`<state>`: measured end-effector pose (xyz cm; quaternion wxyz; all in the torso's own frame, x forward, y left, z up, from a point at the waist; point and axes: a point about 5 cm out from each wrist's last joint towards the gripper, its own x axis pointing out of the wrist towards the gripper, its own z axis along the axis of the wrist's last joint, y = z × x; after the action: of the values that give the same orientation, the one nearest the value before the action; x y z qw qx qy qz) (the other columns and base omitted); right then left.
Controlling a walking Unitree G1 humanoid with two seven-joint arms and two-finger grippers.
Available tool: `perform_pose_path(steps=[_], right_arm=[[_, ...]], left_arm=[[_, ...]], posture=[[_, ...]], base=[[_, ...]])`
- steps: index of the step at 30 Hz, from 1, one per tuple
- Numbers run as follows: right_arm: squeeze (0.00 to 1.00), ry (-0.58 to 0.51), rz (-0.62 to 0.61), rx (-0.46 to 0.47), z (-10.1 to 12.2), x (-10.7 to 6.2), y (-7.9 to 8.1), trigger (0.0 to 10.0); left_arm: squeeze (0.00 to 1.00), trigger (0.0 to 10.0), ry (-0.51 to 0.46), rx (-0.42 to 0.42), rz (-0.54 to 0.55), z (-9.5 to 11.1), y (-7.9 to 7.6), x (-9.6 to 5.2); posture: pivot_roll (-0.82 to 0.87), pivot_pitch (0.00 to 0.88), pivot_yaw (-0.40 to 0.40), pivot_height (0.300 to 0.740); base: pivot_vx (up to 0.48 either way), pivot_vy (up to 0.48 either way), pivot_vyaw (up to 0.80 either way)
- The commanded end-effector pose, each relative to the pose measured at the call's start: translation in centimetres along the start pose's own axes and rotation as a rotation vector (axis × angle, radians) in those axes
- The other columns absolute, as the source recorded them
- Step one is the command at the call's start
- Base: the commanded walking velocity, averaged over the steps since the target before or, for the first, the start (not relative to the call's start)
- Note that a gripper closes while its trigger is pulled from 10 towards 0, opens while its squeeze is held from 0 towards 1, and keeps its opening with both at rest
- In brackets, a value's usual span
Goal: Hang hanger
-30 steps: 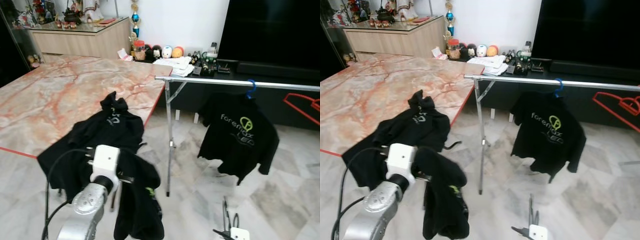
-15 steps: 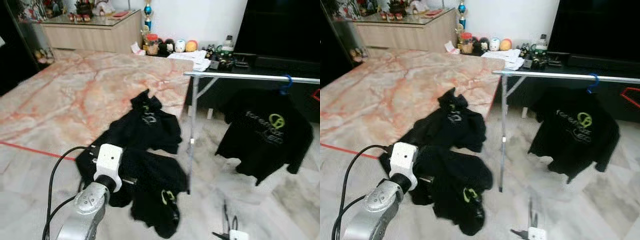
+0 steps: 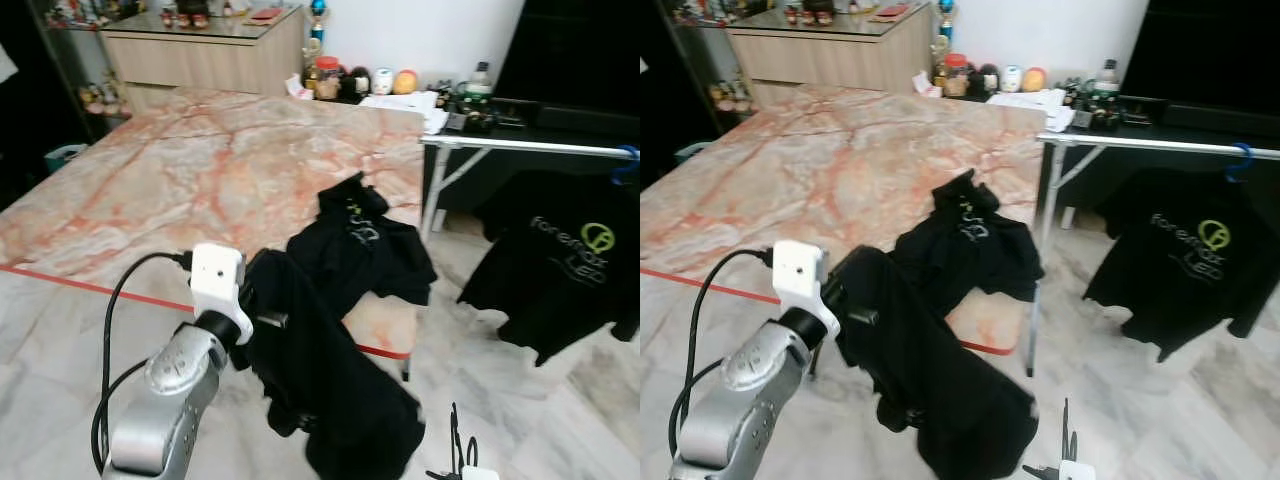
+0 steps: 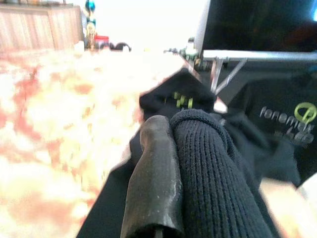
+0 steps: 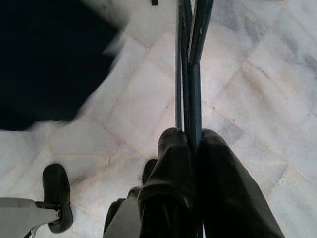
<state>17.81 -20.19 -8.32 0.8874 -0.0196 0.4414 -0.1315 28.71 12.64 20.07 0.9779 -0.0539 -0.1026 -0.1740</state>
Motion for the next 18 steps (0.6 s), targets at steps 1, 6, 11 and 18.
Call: perform_pose_path(steps=[1, 6, 11, 18], right_arm=[[0.0, -0.005, -0.013, -0.005, 0.0, 0.0, -0.6, 10.0], [0.0, -0.013, -0.013, -0.005, 0.4, 0.1, -0.4, 10.0], [0.0, -0.016, 0.005, -0.002, 0.6, 0.1, 0.3, 10.0], [0.0, -0.012, 0.004, -0.002, 0.3, 0.0, 0.5, 10.0]], left_arm=[[0.0, 10.0, -0.083, -0.003, -0.021, 2.2, -0.6, 0.5], [0.0, 10.0, -0.111, 0.038, -0.005, 3.2, -0.4, 1.0], [0.0, 10.0, -0.04, 0.146, 0.128, 1.7, 1.4, 0.7], [0.0, 10.0, -0.045, 0.208, 0.269, 2.4, 6.1, 0.3]], posture=[[0.1, 0.057, 0.043, 0.74], [0.11, 0.055, 0.044, 0.74], [0.09, 0.05, 0.05, 0.74], [0.1, 0.038, 0.055, 0.74]], base=[[0.0, 0.0, 0.0], [0.0, 0.0, 0.0], [0.0, 0.0, 0.0], [0.0, 0.0, 0.0]])
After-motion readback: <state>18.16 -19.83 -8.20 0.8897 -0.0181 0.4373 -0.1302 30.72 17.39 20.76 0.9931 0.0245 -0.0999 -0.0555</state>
